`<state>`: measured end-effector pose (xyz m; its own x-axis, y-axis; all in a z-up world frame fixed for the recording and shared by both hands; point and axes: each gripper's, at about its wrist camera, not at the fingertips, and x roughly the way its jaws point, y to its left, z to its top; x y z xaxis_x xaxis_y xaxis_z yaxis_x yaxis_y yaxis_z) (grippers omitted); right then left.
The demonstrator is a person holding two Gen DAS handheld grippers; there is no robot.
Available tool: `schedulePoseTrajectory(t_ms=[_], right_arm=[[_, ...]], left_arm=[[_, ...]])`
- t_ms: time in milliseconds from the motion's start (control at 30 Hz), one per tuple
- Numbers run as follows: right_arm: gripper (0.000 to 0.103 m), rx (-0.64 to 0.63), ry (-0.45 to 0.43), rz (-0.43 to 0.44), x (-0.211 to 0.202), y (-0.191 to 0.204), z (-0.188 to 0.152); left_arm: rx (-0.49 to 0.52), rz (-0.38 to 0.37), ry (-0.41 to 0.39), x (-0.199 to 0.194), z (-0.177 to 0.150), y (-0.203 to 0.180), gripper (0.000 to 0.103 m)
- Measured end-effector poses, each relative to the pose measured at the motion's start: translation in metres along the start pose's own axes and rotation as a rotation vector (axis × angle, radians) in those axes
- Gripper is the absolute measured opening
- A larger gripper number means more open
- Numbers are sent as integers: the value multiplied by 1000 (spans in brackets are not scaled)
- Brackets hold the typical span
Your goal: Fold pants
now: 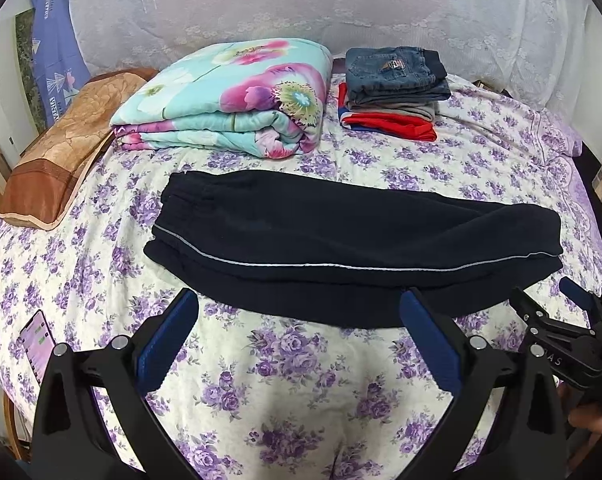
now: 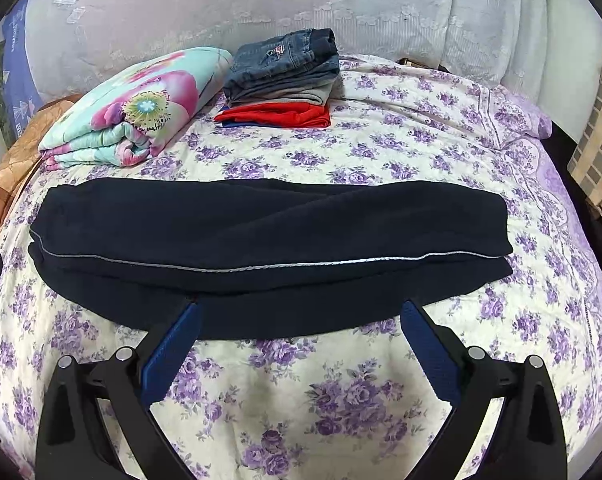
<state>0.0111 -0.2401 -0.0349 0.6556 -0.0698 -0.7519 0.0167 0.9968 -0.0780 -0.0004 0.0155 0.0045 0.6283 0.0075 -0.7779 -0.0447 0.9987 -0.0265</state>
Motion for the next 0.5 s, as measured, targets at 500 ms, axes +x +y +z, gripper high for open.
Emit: schedulePoseTrajectory(t_ms=[500], right_arm=[[100,7,5,5,0,1,0]], left_arm=[[5,-8,11,3,0,-1,98]])
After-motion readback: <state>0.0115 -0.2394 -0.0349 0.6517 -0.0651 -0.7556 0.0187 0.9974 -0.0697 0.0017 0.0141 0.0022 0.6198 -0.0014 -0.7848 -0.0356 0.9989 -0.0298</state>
